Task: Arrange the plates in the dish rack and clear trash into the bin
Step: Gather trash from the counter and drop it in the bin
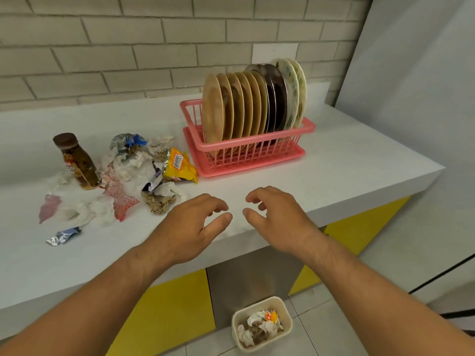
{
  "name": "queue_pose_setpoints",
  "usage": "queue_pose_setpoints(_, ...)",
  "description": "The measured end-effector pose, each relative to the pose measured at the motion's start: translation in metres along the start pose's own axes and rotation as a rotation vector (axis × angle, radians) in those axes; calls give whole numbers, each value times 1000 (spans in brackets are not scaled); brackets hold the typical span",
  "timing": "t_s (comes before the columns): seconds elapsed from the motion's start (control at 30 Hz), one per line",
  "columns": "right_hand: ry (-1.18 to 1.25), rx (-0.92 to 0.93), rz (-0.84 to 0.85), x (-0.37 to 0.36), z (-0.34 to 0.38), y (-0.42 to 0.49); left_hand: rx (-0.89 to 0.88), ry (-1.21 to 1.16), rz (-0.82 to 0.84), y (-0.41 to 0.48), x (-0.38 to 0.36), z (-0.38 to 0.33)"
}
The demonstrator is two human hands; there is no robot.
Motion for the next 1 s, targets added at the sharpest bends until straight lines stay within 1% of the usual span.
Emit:
queue_pose_setpoints(0.23,-3,37,90,-26,13,31,64,-5,-28,-5,15,26)
queue_pose_setpoints(0.4,-9,28,92,-37,25,61,66,-23,-37,-2,31,54)
queue_pose_setpoints(0.6,-46,-75,164,-78,38,97,47,-54,-25,-8,49,105)
queue_pose_setpoints(0.83,-32,-137,150,-99,66,137,43,-63,-106,-13,91,156)
queue_pose_setpoints(0.93,-80,-180,165,-109,71,147,37,-51,-123,-15,99,168)
queue_pose_setpoints(1.0,-114,-212,146,-111,71,150,32,-45,-121,-16,100,173)
Point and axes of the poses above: each hand's wrist, its own y-axis towards the middle knuckle, its own x-axis out of the back of the hand, z = x × y, the point moved 6 cm from there along y, towards the middle knuckle, and after that the axes turned 14 degrees about z, right-handed, at the moved point
